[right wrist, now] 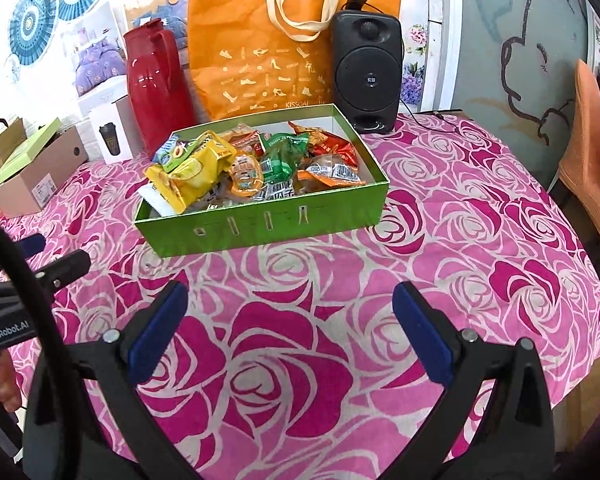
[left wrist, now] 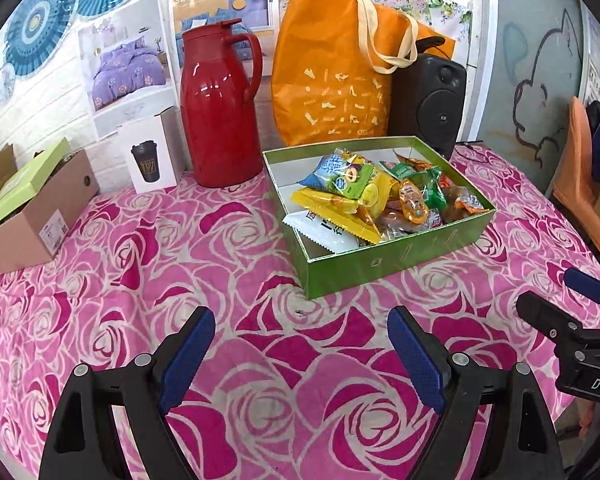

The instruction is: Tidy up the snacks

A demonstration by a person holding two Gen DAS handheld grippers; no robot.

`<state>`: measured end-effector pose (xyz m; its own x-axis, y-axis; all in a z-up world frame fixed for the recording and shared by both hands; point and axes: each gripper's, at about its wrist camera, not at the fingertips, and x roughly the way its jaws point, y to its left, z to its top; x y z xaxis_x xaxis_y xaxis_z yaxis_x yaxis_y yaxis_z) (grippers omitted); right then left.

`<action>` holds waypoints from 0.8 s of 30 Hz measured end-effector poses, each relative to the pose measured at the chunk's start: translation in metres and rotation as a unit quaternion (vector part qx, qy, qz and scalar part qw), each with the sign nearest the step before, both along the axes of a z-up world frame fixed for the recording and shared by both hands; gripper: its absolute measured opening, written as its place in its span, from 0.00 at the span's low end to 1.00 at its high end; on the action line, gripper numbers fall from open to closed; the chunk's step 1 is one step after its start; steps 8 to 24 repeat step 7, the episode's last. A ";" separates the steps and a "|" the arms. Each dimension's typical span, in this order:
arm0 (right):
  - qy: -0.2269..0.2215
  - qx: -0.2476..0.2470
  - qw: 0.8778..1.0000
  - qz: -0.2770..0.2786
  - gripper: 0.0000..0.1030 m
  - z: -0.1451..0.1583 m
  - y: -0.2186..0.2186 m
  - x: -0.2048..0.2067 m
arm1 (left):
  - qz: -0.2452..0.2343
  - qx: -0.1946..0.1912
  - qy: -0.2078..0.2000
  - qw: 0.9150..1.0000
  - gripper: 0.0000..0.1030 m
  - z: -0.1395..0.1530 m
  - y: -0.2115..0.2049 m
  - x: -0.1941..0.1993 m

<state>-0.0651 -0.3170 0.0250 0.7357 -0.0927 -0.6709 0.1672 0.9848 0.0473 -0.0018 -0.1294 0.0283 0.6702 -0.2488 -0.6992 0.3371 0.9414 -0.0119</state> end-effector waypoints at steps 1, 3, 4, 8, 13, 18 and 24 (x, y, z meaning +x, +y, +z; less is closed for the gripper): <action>0.000 0.000 1.000 0.001 0.99 0.000 0.001 0.000 | -0.002 -0.002 -0.004 1.000 0.87 0.001 0.001 -0.002; -0.001 -0.002 1.000 0.000 0.99 0.001 0.003 -0.001 | -0.005 -0.003 -0.010 1.000 0.87 0.004 0.000 -0.004; -0.001 -0.002 1.000 0.001 0.99 0.001 0.004 0.000 | -0.007 -0.004 -0.011 1.000 0.87 0.005 0.000 -0.006; -0.002 -0.003 1.000 0.002 0.99 0.003 0.005 0.000 | -0.009 -0.003 -0.014 1.000 0.87 0.008 0.000 -0.007; -0.002 -0.003 1.000 0.002 0.99 0.003 0.005 0.000 | -0.009 -0.003 -0.014 1.000 0.87 0.008 0.000 -0.007; -0.002 -0.003 1.000 0.002 0.99 0.003 0.005 0.000 | -0.009 -0.003 -0.014 1.000 0.87 0.008 0.000 -0.007; -0.002 -0.003 1.000 0.002 0.99 0.003 0.005 0.000 | -0.009 -0.003 -0.014 1.000 0.87 0.008 0.000 -0.007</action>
